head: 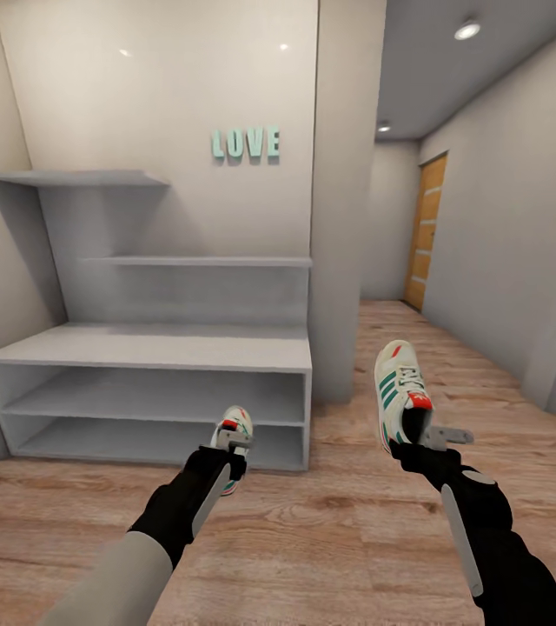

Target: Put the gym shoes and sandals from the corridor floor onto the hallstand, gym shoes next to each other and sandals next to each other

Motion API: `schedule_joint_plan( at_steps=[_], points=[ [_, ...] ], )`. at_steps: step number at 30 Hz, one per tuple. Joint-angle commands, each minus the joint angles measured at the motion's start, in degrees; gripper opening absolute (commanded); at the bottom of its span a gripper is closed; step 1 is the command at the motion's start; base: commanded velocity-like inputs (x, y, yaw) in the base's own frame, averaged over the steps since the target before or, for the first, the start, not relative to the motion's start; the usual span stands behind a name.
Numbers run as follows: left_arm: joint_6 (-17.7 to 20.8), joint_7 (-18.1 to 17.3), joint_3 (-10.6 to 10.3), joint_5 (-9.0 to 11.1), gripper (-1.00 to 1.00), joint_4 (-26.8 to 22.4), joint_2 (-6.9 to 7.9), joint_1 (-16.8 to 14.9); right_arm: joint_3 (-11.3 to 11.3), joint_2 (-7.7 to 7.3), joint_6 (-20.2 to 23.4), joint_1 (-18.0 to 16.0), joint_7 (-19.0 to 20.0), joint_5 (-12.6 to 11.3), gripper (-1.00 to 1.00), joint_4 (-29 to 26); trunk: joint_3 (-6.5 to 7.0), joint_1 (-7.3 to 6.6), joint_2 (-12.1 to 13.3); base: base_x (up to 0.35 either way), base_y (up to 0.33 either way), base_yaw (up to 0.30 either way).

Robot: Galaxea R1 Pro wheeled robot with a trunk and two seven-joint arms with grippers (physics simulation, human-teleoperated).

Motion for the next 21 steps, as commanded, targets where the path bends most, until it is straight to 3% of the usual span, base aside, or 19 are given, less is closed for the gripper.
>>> schedule_joint_plan(
  at_steps=[1,21],
  points=[
    [0.2,0.5,-0.1,0.5,-1.0,-0.1,0.03,0.0,0.0,-0.01,0.3,0.0,0.0,0.0,-1.0,-0.1,-0.38,0.01,-0.1,0.0,0.0,-0.002],
    [-0.2,0.5,-0.1,0.4,-1.0,-1.4,0.58,0.0,0.0,-0.12,0.3,0.0,0.0,0.0,-1.0,-0.1,-6.69,0.52,-0.3,0.0,0.0,0.044]
  ],
)
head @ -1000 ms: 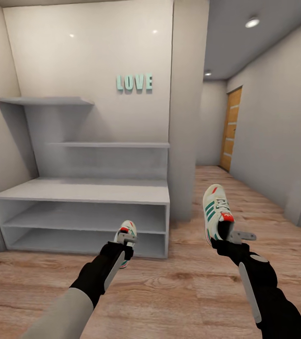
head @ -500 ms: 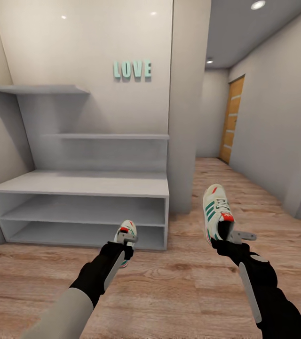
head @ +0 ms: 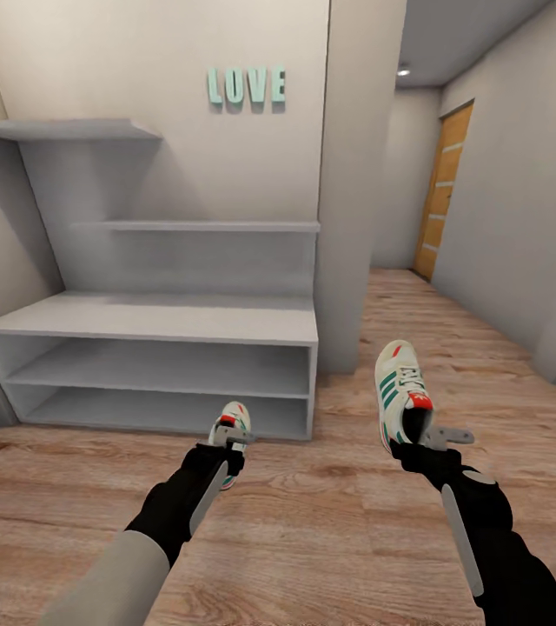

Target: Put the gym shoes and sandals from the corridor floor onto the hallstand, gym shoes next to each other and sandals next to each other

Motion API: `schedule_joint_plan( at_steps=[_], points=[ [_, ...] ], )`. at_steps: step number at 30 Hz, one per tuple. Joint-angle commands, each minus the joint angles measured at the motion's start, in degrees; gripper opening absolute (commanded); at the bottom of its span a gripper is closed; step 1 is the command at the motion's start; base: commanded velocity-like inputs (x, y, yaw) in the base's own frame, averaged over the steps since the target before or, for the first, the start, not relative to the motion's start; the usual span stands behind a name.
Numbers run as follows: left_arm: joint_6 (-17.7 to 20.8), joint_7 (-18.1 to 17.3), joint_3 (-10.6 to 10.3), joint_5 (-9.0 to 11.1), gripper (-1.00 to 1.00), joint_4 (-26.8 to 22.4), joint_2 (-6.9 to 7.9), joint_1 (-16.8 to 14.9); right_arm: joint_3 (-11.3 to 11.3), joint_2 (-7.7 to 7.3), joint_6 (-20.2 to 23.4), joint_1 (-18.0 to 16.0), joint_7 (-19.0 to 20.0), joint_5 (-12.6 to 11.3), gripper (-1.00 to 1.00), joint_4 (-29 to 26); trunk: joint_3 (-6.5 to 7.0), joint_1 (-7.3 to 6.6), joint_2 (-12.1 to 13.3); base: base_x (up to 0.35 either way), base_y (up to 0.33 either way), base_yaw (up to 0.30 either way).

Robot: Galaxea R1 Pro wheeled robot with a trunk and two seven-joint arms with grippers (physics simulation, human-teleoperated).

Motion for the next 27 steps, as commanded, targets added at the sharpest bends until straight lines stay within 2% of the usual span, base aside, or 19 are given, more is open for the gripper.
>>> schedule_joint_plan(
  at_steps=[1,23,27],
  points=[
    [0.2,0.5,-0.2,0.7,-1.0,-0.4,0.07,0.0,0.0,-0.03,0.3,0.0,0.0,0.0,-1.0,-0.1,-0.39,0.01,0.0,0.0,0.0,0.065],
    [0.1,0.5,-0.1,0.6,-1.0,-5.0,0.3,0.0,-0.2,-0.17,0.3,0.0,0.0,0.0,-1.0,-0.2,-7.33,0.58,-0.3,0.0,0.0,0.07],
    [0.1,0.5,-0.1,0.6,-1.0,-5.1,0.28,0.0,-3.3,-0.15,0.3,0.0,0.0,0.0,-1.0,-0.3,-8.5,0.68,-0.4,0.0,0.0,0.011]
  ],
)
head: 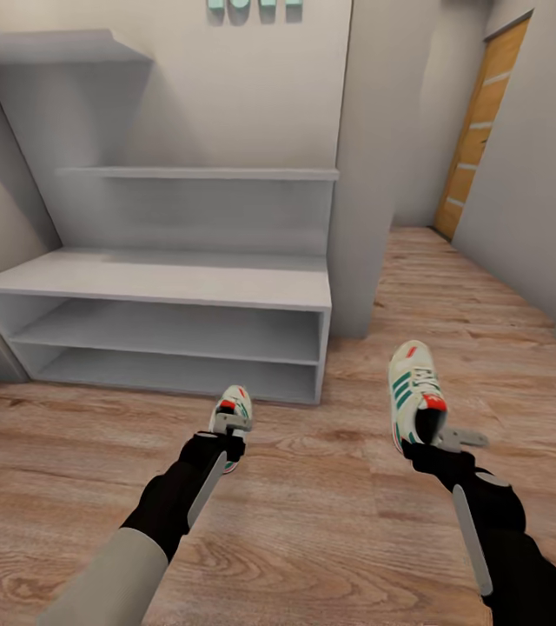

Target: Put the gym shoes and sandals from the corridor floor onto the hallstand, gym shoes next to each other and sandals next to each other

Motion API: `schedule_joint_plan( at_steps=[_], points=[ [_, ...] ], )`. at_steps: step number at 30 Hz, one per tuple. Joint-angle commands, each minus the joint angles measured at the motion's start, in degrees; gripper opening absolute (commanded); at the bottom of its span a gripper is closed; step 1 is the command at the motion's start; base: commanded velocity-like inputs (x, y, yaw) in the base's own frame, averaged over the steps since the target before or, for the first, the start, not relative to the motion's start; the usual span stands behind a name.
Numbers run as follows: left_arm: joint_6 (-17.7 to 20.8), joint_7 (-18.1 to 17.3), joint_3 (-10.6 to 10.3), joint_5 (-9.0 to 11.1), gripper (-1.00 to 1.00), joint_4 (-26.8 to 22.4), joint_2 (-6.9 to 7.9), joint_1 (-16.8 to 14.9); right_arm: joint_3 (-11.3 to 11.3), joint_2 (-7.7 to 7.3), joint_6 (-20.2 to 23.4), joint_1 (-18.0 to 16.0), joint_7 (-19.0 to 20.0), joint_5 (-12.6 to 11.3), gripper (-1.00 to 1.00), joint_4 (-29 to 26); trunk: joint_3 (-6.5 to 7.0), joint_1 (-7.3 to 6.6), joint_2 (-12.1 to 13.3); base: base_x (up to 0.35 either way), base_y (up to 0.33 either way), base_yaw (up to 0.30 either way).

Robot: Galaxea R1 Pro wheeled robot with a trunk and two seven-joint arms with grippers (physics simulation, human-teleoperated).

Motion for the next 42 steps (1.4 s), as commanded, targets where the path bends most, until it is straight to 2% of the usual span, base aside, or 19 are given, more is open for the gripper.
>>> schedule_joint_plan(
  at_steps=[1,2,3,6,18,33,42],
  points=[
    [0.2,0.5,-0.1,0.5,-1.0,-0.1,0.01,0.0,-1.1,0.02,0.3,0.0,0.0,-0.4,-1.0,-0.1,-0.31,0.01,0.0,0.0,0.0,0.003],
    [0.2,0.5,-0.1,0.5,-1.0,-0.1,0.01,0.0,-2.2,0.04,0.3,0.0,0.0,-0.4,-1.0,0.0,-0.54,0.04,-0.1,0.0,0.0,0.002],
    [0.2,0.5,-0.1,0.5,-1.0,-0.1,0.0,0.0,-4.5,0.02,0.3,0.0,0.0,-0.5,-1.0,0.0,-0.55,0.04,-0.1,0.0,0.0,0.0],
    [0.1,0.5,-0.1,0.5,-1.0,-0.1,0.0,0.0,-5.1,-0.05,0.3,0.0,0.0,-0.5,-1.0,0.0,-0.55,0.04,-0.1,0.0,0.0,0.0],
    [0.1,0.5,-0.2,0.5,-1.0,-2.5,0.01,0.0,-5.1,-0.09,0.4,0.0,0.1,-0.7,-1.0,0.0,-0.56,0.04,-0.1,0.0,0.0,-0.002],
    [0.1,0.5,-0.2,0.5,-1.0,-2.7,0.0,0.0,-5.1,-0.02,0.4,0.0,0.1,-0.6,-1.0,0.0,-1.01,0.04,-0.1,0.004,0.0,-0.088],
    [0.1,0.5,-0.2,0.5,-1.0,-2.7,0.0,0.0,-5.1,-0.02,0.3,0.0,0.1,-0.6,-1.0,0.0,-1.02,0.04,-0.1,0.266,0.0,-0.001]
  ],
)
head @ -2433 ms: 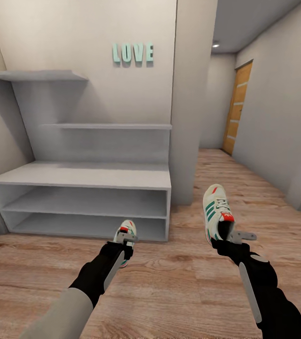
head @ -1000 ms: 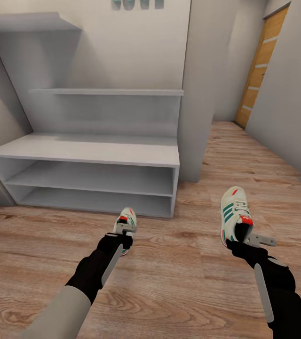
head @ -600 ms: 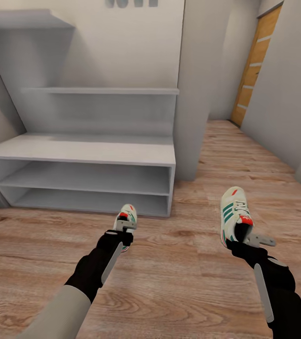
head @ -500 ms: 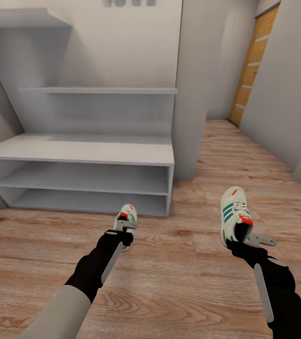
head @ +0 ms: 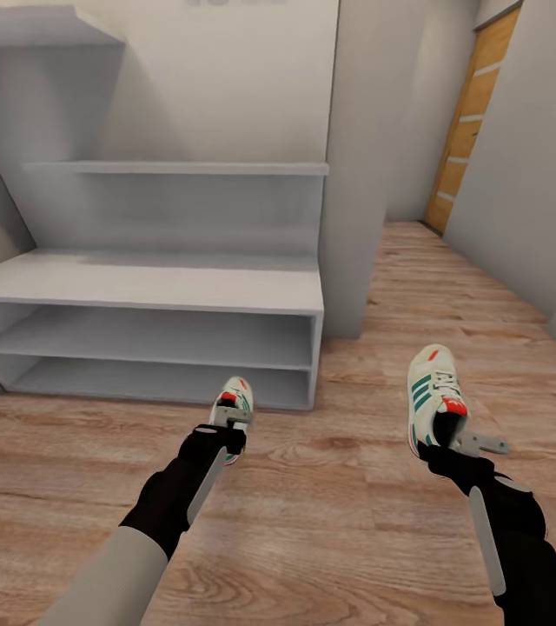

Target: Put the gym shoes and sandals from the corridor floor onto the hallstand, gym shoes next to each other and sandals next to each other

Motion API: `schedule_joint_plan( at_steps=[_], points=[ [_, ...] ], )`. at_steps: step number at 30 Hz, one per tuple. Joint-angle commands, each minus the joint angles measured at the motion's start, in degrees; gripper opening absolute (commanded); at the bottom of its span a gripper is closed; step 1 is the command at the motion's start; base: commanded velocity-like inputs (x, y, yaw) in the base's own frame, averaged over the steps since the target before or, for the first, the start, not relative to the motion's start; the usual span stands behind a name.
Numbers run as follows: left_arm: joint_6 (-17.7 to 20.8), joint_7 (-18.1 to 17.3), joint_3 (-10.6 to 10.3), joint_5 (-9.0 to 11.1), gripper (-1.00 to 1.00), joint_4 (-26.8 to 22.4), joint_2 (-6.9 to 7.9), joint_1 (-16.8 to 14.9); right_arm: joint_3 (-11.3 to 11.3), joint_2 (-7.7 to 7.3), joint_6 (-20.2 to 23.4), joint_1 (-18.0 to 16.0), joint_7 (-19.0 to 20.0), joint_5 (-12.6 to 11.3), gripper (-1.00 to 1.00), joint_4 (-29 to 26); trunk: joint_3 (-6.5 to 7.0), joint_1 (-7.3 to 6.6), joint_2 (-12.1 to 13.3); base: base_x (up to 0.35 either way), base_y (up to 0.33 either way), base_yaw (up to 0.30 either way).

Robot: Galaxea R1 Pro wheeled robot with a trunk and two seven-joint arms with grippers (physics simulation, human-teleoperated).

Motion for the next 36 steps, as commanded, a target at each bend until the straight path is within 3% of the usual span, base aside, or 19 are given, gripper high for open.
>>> schedule_joint_plan(
  at_steps=[1,17,36],
  points=[
    [0.2,0.5,-0.1,0.6,-1.0,-0.1,0.02,0.0,0.0,-0.01,0.3,0.0,0.0,0.0,-1.0,-0.1,-0.05,0.02,0.0,0.33,0.0,0.0],
    [0.2,0.5,-0.1,0.6,-1.0,-0.1,-0.07,0.0,0.2,-0.01,0.2,0.0,0.0,0.0,-1.0,-0.1,-0.05,0.02,0.0,0.326,-0.034,0.0],
    [0.2,0.5,-0.2,0.6,-1.0,0.0,-0.07,0.0,0.1,-0.01,0.3,0.0,0.0,0.0,-1.0,-0.1,-0.05,0.02,0.0,0.07,0.033,-0.088]
  ],
)
